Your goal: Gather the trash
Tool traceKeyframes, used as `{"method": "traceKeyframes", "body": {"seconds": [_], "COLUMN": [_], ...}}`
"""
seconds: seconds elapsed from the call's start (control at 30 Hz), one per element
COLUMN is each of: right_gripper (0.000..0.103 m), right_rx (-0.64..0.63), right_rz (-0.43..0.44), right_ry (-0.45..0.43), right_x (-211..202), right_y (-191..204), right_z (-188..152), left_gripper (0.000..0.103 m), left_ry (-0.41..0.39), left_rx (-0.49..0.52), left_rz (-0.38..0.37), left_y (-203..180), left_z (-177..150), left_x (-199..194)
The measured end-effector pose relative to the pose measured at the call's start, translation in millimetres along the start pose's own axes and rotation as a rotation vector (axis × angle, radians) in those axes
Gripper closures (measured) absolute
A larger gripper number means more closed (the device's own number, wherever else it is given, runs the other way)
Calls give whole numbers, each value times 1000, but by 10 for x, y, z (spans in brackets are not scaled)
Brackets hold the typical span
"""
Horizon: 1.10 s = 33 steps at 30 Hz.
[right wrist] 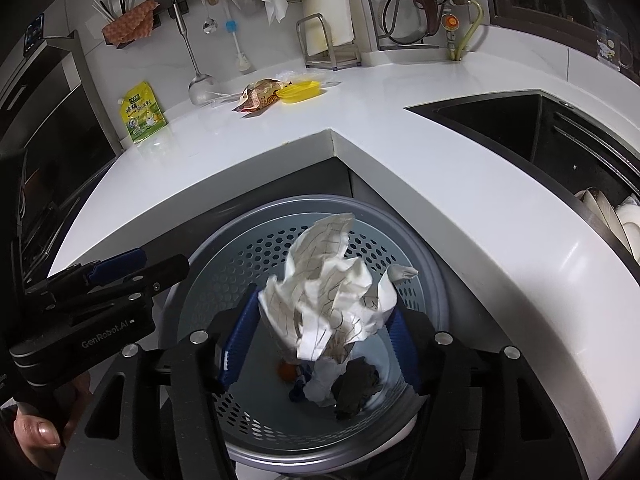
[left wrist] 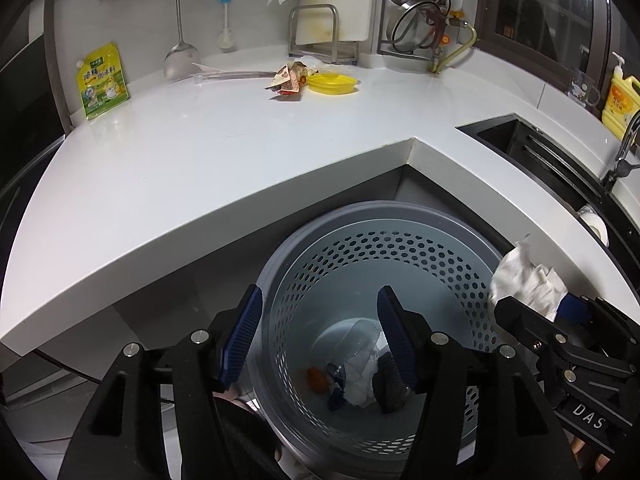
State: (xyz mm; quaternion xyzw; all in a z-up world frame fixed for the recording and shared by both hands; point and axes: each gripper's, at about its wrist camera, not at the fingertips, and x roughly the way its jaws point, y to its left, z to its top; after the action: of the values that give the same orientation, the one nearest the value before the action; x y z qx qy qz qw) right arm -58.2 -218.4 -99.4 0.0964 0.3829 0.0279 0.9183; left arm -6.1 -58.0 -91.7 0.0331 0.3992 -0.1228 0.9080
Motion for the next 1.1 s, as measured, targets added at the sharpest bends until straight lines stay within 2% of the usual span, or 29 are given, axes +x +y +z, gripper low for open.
{"method": "traceKeyframes", "body": {"seconds": [0.27,0.57,0.87,1.1], "right_gripper": [40,36,34,33], "right_rx": [3,10,7,-15], "right_rz": [-3,-10,-15,-21], "right_ry": [-3,-15,-40,-83], "right_x": [-10,-21,-8,-28], "right_y": [-6,-25,-27,-18], "right_z": [-6,-19,4,269], "left_gripper": [37,9,7,7], "left_ry": [-8,-66,-111,-162], "left_rx": [-1,-11,-31,-65], "left_rz": [3,5,4,9], "left_y": [19,60,130,244], "left_z": [2,-1,43,247], "left_x": [-14,-125,-188,-256]}}
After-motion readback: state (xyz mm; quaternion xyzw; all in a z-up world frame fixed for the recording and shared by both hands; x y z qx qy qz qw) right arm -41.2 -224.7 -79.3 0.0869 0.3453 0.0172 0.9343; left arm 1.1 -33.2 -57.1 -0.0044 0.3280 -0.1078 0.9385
